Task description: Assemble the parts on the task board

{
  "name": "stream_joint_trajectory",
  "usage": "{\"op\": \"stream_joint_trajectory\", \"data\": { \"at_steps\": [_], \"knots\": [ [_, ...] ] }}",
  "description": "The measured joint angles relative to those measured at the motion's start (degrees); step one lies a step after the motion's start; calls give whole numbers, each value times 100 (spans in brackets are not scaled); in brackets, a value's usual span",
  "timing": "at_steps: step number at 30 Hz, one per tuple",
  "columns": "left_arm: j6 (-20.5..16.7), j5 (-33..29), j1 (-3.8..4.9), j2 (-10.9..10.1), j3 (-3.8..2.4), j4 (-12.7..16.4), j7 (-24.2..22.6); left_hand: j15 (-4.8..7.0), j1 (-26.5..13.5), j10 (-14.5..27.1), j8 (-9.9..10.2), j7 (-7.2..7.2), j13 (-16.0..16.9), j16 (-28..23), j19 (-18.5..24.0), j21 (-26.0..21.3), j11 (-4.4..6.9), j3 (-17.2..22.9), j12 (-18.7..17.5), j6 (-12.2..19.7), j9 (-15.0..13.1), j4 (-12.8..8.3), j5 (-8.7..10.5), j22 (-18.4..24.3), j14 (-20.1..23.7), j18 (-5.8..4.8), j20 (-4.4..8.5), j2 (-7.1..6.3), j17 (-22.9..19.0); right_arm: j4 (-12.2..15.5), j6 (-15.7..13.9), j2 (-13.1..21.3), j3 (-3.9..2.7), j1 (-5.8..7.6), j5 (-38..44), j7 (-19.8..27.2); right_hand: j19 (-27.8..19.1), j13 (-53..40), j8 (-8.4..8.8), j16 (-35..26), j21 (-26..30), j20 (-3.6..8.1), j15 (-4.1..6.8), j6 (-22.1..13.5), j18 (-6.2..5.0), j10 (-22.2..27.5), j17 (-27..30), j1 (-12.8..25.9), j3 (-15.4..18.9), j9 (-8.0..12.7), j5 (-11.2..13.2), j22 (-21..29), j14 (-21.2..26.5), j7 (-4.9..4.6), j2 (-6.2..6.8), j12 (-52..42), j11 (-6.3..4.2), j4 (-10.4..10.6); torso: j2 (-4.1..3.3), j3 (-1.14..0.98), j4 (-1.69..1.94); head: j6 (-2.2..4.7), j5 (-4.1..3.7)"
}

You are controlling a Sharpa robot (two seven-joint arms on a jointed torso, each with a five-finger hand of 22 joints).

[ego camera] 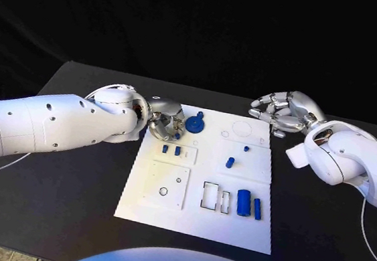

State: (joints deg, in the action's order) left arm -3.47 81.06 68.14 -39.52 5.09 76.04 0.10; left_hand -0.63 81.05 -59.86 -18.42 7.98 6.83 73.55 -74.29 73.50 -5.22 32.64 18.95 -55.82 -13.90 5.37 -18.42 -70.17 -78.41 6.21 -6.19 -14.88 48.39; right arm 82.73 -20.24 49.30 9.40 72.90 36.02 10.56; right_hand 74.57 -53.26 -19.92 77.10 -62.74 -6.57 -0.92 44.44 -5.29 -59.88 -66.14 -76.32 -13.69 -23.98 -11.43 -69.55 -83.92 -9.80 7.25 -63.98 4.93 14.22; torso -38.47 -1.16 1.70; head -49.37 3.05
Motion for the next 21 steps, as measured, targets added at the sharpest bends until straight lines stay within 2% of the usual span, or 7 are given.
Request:
{"op": "stream_joint_trajectory", "data": {
  "at_steps": [11,15,21],
  "knots": [
    [-11,-7,-1,-9,1,6,11,-20,-46,172,64,42,2,0,37,-24,-51,1,-20,41,0,-32,0,14,20,0,-37,-1,-30,-5,3,-2,-1,-3,0,0,0,0,0,0,0,0,0,0,0,0,0,0,0,5,0,0,0,0,0,0,0,0,-3,0,-3,8,12],
    [-15,-9,-2,-16,1,2,20,-42,-83,265,148,30,21,0,59,-27,-63,-15,-20,179,28,-48,0,39,42,0,-59,-38,-63,-7,4,-1,1,-4,0,0,0,4,0,0,15,0,0,0,0,0,5,0,0,5,0,2,0,0,0,0,0,0,-3,0,-3,5,10],
    [-19,-17,-2,-22,1,-2,36,-82,-113,439,345,102,47,-22,79,-66,-115,-15,-20,434,91,-81,0,62,82,0,-79,-69,-107,-7,4,2,1,-4,0,0,-21,35,0,-22,62,21,0,0,1,0,33,0,17,4,0,31,0,0,0,0,0,16,-3,-1,-3,1,8]
  ]
}}
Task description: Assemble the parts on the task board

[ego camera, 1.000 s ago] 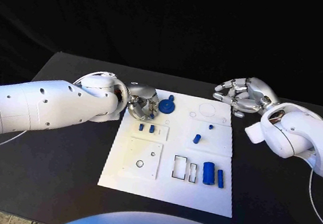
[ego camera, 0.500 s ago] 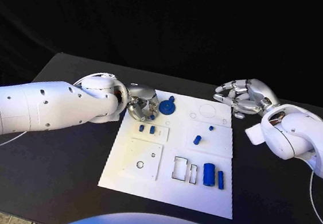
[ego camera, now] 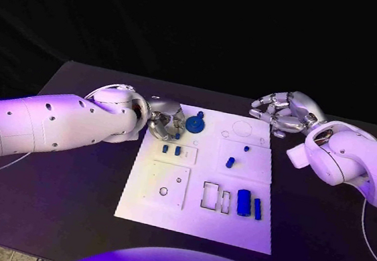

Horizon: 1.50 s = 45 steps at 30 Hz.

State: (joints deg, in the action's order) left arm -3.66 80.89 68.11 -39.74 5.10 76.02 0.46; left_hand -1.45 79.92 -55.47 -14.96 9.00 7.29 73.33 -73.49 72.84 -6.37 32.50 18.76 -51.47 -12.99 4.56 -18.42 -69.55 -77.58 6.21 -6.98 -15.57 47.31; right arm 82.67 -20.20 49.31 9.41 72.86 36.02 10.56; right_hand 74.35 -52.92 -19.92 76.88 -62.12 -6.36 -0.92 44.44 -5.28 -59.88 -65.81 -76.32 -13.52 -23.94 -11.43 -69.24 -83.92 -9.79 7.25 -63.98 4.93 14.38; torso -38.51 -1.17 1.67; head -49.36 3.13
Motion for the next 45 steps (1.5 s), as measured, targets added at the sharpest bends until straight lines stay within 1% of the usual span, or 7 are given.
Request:
{"op": "stream_joint_trajectory", "data": {
  "at_steps": [13,16,24,27,32,37,45],
  "knots": [
    [-73,-20,0,-65,-3,6,14,-41,-23,224,181,11,21,0,40,-55,-39,-55,71,253,83,-55,0,51,41,0,-40,-23,-79,-10,0,8,-2,-1,0,-4,-1,40,0,-25,35,-1,1,-1,-3,3,28,0,0,0,0,23,1,1,0,42,-1,0,0,-1,-3,-10,2],
    [-82,-37,-1,-133,-22,34,15,-62,-23,263,181,37,37,0,61,-68,-41,-71,116,227,83,-71,0,79,62,0,-61,-23,-100,-29,3,13,-2,-2,9,-14,-41,715,0,-69,106,-1,35,-74,-90,466,52,-91,-27,10,0,56,7,27,1,674,8,27,1,-1,-3,-3,-2],
    [-72,-504,-2,-465,-198,126,-52,-65,-22,276,133,72,115,-295,251,-253,-50,7,318,127,82,-149,0,260,339,0,-60,-23,-682,-26,32,57,0,-13,560,-68,16,2866,82,-301,237,-30,42,-82,-90,595,227,-576,-1017,142,250,50,-1,34,213,3296,42,-176,10,1,7,41,-62],
    [-69,-987,8,-619,-263,163,-155,-64,-24,276,133,74,145,-455,461,-477,-50,7,386,128,96,-149,0,492,474,9,-60,-21,-960,-14,34,73,0,-15,1051,-109,44,3282,134,-301,196,-21,42,-7,-90,493,223,-535,-1289,184,293,-5,-1,30,251,3762,70,-304,13,1,10,62,-122],
    [-72,-2213,24,-857,-306,266,-557,-88,-361,127,97,125,249,-1151,1806,-2044,-29,-397,714,118,100,142,25,1970,1321,376,-102,29,-1851,20,57,87,-3,-29,2103,-271,46,3738,177,-283,179,-22,42,3,-90,479,202,-387,-1480,216,422,-75,-1,38,361,4255,70,-436,19,2,3,96,-285],
    [-103,-3852,28,-1011,-319,457,-1111,-205,-282,348,-21,144,179,-1759,2252,-2910,-101,-636,718,56,79,288,25,2530,2050,375,-223,109,-2149,91,187,103,-3,-68,3275,-551,172,3958,223,-184,-31,-17,42,59,-90,428,93,-306,-1593,234,374,-230,-1,39,431,4439,57,-549,20,5,-7,140,-474],
    [-102,-5836,16,-1179,-320,726,-1692,-225,-230,288,-50,144,165,-1819,2216,-3063,-93,-673,742,56,59,326,25,2672,2089,373,-232,161,-2208,269,453,137,-1,-108,4666,-889,212,4162,278,-155,-71,-17,42,645,-90,390,104,-161,-1646,263,82,-278,0,110,614,4580,62,-664,16,8,0,179,-655]
  ]
}}
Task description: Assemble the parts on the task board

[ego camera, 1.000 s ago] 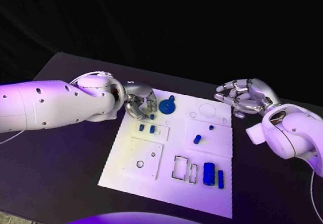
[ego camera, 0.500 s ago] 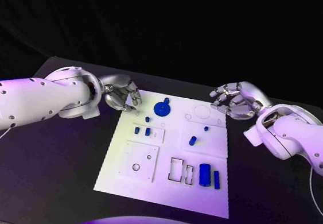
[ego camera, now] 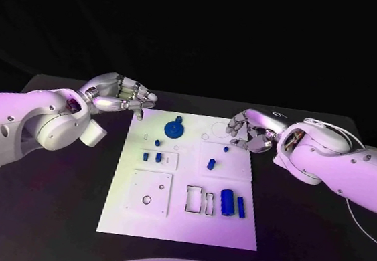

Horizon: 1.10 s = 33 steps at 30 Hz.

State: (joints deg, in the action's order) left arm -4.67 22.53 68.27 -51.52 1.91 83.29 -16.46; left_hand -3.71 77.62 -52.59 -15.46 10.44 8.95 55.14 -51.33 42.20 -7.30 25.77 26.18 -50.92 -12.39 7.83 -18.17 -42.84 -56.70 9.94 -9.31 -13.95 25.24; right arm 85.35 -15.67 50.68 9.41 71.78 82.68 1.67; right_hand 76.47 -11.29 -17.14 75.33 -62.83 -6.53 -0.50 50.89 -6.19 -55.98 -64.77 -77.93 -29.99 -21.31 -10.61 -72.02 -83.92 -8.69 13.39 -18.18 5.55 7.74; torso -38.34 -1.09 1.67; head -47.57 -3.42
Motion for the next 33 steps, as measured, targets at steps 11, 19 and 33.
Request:
{"op": "stream_joint_trajectory", "data": {
  "at_steps": [11,19,33],
  "knots": [
    [4,-1111,-15,-82,4,139,-317,23,38,-26,-20,0,-5,0,-37,-25,13,0,22,0,-5,0,0,21,-23,-2,21,38,-9,274,256,48,14,-72,1832,-122,38,164,61,-44,-18,63,53,135,0,-21,0,63,-38,25,65,-66,-10,135,88,86,-85,-75,-3,-2,4,68,-63],
    [-2,-1307,-18,-95,5,157,-396,23,45,-26,-20,0,-16,0,-58,-47,13,0,22,0,-4,0,0,32,-23,-5,18,45,-15,316,277,23,15,-124,2376,-119,66,278,61,-11,-70,90,52,275,0,-1,-41,63,-172,31,133,-133,-10,132,88,157,-106,-111,-6,-1,7,95,-59],
    [-5,-1402,-19,-96,5,187,-412,22,45,-26,-19,21,-37,-23,-120,-47,13,1,22,23,-4,0,0,50,-64,-13,39,45,-20,151,271,-161,7,-209,2476,-121,153,500,156,100,-244,128,93,387,0,-186,-190,96,-541,32,368,-273,-10,102,-98,331,-84,-222,-11,0,8,73,-27]
  ]
}}
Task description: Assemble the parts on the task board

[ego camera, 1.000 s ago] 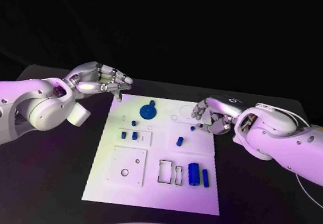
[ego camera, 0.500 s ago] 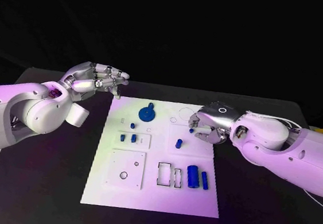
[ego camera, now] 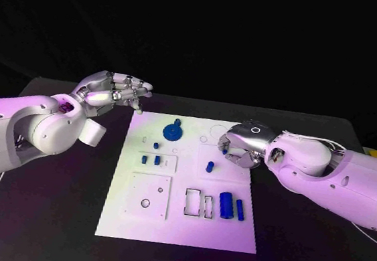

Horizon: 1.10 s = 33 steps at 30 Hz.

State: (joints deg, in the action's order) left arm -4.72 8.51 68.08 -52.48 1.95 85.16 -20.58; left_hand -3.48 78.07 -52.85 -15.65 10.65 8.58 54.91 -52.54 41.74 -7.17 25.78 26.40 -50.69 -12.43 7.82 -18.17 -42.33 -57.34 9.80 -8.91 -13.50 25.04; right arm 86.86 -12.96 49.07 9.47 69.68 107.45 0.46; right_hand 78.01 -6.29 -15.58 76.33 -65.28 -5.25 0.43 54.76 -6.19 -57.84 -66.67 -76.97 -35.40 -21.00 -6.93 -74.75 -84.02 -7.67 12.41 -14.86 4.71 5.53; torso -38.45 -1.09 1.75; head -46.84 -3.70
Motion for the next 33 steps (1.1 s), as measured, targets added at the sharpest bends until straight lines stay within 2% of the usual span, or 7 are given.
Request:
{"op": "stream_joint_trajectory", "data": {
  "at_steps": [11,14,17,21,22,26,33],
  "knots": [
    [1,-14,0,0,0,9,24,0,0,0,0,22,-15,0,-21,-24,0,0,0,22,6,0,0,15,0,-1,-21,0,-5,-165,-43,-127,2,-33,-34,-12,41,61,21,40,-50,-42,0,21,0,-88,-57,51,-91,0,53,-20,0,-21,-51,22,19,-48,-2,0,-1,-25,8],
    [2,-16,0,0,0,9,33,0,0,2,0,22,-15,0,-20,-23,-2,0,0,22,6,0,0,15,0,-2,-21,0,-7,-189,-53,-150,1,-34,-56,-12,133,82,21,121,-209,-48,0,105,93,-203,-153,42,-154,-23,53,-20,0,2,-85,22,5,-81,-1,-2,-4,-36,10],
    [4,-17,0,1,0,9,41,0,0,21,0,22,-15,0,-20,-23,-21,0,0,22,6,0,0,15,0,-2,-20,0,-11,-199,-57,-159,-1,-35,-71,-12,199,87,18,199,-367,-46,0,154,94,-317,-259,55,-186,-54,83,-20,0,24,-99,21,-18,-112,1,-4,-4,-49,11],
    [6,-19,0,1,0,9,59,0,0,21,0,22,-22,0,-20,-46,-21,0,0,22,6,0,0,22,0,-2,-20,0,-11,-209,-58,-166,-1,-37,-90,-12,282,74,-107,260,-593,-4,0,346,99,-632,-347,56,-196,-148,189,-19,0,68,-182,-56,-67,-241,3,-3,-7,-63,12],
    [6,-19,0,1,0,9,63,0,0,21,0,22,-22,0,-20,-46,-21,0,0,22,6,0,0,22,0,-2,-20,0,-11,-210,-59,-169,-1,-37,-95,-12,309,62,-148,287,-650,23,12,394,179,-680,-364,21,-189,-177,262,-19,5,80,-217,-87,-40,-300,4,-3,-7,-66,12],
    [8,-20,0,2,0,9,82,0,22,21,1,21,-22,0,-20,-46,-21,0,0,22,6,0,0,23,0,-3,-20,22,-11,-204,-69,-186,0,-45,-98,-20,361,26,-237,299,-811,76,62,466,181,-759,-395,-87,-259,-289,375,-19,0,117,-325,-164,40,-562,5,-4,-6,-75,14],
    [16,-20,0,2,0,9,116,0,22,46,2,40,-36,0,-32,-46,-46,0,-28,41,5,0,0,29,0,-3,-8,22,-14,-181,-118,-191,7,-59,-53,-111,437,26,-237,321,-953,74,62,466,181,-778,-428,-101,-257,-308,391,-19,0,117,-340,-179,61,-597,7,-4,-4,-96,14]
  ]
}}
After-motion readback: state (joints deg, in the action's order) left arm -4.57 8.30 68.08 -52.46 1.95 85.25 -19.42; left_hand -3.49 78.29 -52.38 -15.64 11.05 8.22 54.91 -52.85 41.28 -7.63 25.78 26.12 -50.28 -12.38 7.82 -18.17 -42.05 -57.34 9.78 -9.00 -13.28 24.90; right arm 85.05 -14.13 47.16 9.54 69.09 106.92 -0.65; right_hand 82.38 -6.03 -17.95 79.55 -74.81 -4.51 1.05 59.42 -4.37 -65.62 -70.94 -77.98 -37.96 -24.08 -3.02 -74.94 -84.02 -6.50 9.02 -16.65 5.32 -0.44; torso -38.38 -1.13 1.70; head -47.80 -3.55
